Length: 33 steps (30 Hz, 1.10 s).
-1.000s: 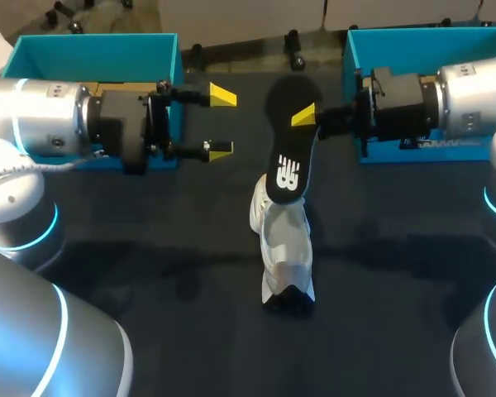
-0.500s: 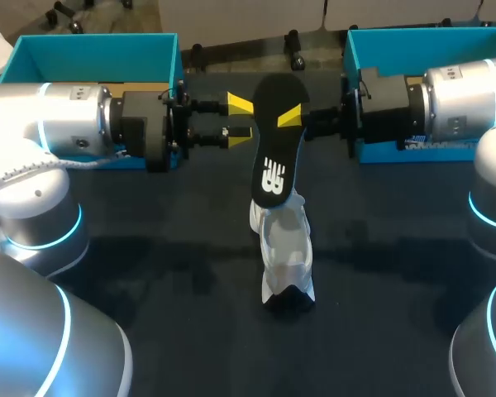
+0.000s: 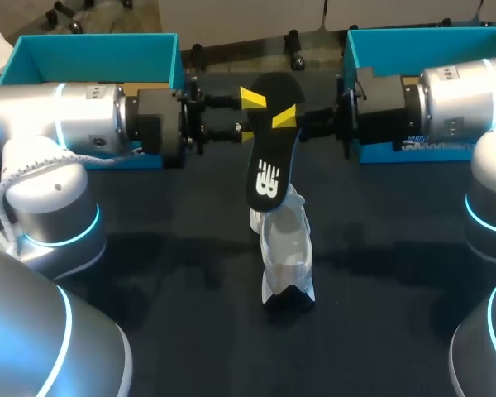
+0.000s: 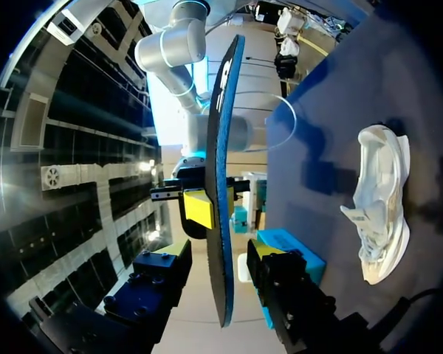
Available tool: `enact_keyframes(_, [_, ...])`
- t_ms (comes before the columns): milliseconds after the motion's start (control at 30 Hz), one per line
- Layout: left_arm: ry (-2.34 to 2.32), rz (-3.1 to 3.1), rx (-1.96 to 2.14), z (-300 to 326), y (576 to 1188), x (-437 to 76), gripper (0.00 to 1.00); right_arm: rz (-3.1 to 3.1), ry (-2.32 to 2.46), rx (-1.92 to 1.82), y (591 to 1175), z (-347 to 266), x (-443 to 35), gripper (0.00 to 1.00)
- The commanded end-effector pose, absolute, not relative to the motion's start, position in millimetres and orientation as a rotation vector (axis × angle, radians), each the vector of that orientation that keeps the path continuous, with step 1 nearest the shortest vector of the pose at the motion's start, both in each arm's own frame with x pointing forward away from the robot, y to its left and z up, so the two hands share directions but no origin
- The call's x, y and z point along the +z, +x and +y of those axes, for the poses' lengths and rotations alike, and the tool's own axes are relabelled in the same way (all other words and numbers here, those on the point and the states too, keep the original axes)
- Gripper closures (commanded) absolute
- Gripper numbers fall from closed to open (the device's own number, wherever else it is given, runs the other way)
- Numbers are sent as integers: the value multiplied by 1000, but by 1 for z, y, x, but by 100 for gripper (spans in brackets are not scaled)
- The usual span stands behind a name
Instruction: Take the shoe out of the shoebox, open the shoe tongue, remove and reinsert the insole, then place the shoe into the shoebox
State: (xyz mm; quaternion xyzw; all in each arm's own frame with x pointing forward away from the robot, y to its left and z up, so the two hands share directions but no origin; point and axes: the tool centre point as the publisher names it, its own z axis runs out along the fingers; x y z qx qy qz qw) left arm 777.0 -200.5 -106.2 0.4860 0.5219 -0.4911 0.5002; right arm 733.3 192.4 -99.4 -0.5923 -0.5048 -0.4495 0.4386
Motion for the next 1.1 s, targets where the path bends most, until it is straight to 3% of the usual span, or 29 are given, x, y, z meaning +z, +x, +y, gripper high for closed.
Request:
enact_keyframes(33, [1161,1253,-1186,-212,780,-108,52,-1257,-1475,-1116,732,197,-98,100])
enact_keyframes(400, [1155,1246,-1192,-222,777,-110,62,-1266,-1469,-1122,731,200,-97,100])
enact_keyframes(567, [1155,1253,-1192,-222,777,-113,78,-1267,-1469,-1122,731,200,-97,100])
enact_keyframes(667, [1143,1269,-1196,-221,777,-114,98,-1267,-1469,-1121,730,200,-97,100])
enact_keyframes(867, [1116,1282,-1207,-225,777,-115,100,-1271,-1459,-1125,728,199,-98,100])
enact_keyframes(900, [1115,1283,-1209,-226,777,-115,100,-1272,-1458,-1127,727,198,-98,67])
enact_keyframes(933, [1115,1283,-1211,-226,776,-115,100,-1273,-1458,-1128,726,198,-99,47])
enact_keyframes(967, [1116,1284,-1212,-226,776,-115,100,-1276,-1458,-1132,725,197,-99,8])
enact_keyframes(1000, [1116,1285,-1214,-226,776,-116,100,-1278,-1461,-1142,723,195,-100,0])
enact_keyframes(1100, [1114,1290,-1223,-226,775,-118,100,-1279,-1481,-1167,717,189,-102,0])
